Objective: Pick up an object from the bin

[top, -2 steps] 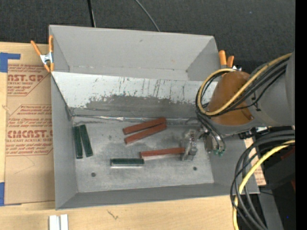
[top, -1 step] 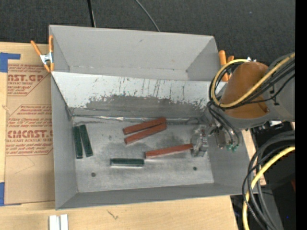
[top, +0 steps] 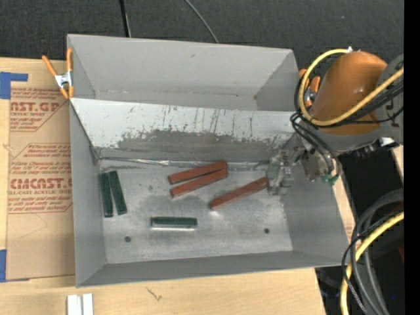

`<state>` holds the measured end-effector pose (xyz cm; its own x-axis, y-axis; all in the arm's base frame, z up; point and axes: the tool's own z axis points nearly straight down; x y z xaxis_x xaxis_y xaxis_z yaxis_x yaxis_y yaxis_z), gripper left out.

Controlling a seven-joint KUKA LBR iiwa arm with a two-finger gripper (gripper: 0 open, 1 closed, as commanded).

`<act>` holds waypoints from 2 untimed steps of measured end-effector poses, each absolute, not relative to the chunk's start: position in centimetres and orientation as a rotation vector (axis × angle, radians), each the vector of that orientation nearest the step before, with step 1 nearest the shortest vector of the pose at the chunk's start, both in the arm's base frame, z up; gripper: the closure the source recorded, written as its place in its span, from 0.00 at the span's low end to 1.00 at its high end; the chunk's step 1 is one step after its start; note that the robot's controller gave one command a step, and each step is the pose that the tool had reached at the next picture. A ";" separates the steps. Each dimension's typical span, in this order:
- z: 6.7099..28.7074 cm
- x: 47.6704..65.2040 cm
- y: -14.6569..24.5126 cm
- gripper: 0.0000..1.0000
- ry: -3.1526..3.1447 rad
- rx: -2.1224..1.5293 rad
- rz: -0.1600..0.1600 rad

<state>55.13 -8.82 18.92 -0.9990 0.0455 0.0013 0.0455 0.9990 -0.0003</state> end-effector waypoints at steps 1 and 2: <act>8.3 57.5 -8.1 0.00 -3.148 -0.012 0.001; 6.9 57.6 -7.9 0.00 -3.141 -0.004 -0.001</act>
Offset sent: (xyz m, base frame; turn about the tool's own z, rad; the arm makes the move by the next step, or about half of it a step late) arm 0.0000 0.0000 0.0000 0.0000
